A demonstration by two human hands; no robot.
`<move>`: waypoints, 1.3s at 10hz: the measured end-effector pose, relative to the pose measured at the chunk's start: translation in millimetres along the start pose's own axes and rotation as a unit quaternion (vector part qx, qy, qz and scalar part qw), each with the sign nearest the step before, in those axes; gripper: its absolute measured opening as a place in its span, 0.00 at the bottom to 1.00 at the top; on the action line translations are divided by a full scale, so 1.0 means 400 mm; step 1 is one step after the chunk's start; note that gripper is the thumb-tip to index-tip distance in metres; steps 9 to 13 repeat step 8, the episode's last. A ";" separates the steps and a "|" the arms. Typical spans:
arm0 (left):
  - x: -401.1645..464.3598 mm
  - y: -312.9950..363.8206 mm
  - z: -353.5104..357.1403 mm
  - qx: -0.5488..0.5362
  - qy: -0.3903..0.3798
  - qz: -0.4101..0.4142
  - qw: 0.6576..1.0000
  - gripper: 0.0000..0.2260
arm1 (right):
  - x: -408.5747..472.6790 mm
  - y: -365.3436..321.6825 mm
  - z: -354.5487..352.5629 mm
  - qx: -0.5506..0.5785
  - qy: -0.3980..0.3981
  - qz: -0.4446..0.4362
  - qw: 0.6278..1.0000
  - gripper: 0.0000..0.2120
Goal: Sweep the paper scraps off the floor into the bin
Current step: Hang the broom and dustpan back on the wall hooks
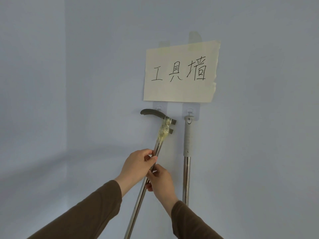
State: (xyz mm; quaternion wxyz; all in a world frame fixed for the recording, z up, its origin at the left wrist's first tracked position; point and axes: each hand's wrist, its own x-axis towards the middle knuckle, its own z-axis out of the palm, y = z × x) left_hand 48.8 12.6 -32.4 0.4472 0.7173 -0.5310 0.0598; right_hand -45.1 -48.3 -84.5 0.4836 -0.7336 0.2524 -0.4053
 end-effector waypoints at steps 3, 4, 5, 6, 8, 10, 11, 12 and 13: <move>-0.012 0.008 0.027 0.002 -0.034 -0.004 0.999 0.10 | -0.027 0.016 -0.030 -0.013 -0.016 0.012 1.000 0.06; -0.017 0.011 0.034 -0.001 -0.036 -0.008 0.999 0.11 | -0.032 0.024 -0.040 -0.054 -0.022 0.020 0.998 0.10; -0.023 0.011 0.036 -0.009 -0.035 -0.013 0.999 0.15 | -0.041 0.036 -0.051 -0.163 -0.032 0.021 0.986 0.19; -0.031 0.017 0.022 -0.009 -0.036 -0.017 0.999 0.17 | -0.058 0.024 -0.084 -0.269 -0.032 0.004 0.963 0.21; -0.055 0.020 0.004 0.009 -0.016 -0.012 1.000 0.20 | -0.092 -0.054 -0.176 -0.277 -0.018 -0.042 0.960 0.14; -0.055 0.020 0.004 0.009 -0.016 -0.012 1.000 0.20 | -0.092 -0.054 -0.176 -0.277 -0.018 -0.042 0.960 0.14; -0.055 0.020 0.004 0.009 -0.016 -0.012 1.000 0.20 | -0.092 -0.054 -0.176 -0.277 -0.018 -0.042 0.960 0.14; -0.055 0.020 0.004 0.009 -0.016 -0.012 1.000 0.20 | -0.092 -0.054 -0.176 -0.277 -0.018 -0.042 0.960 0.14; -0.055 0.020 0.004 0.009 -0.016 -0.012 1.000 0.20 | -0.092 -0.054 -0.176 -0.277 -0.018 -0.042 0.960 0.14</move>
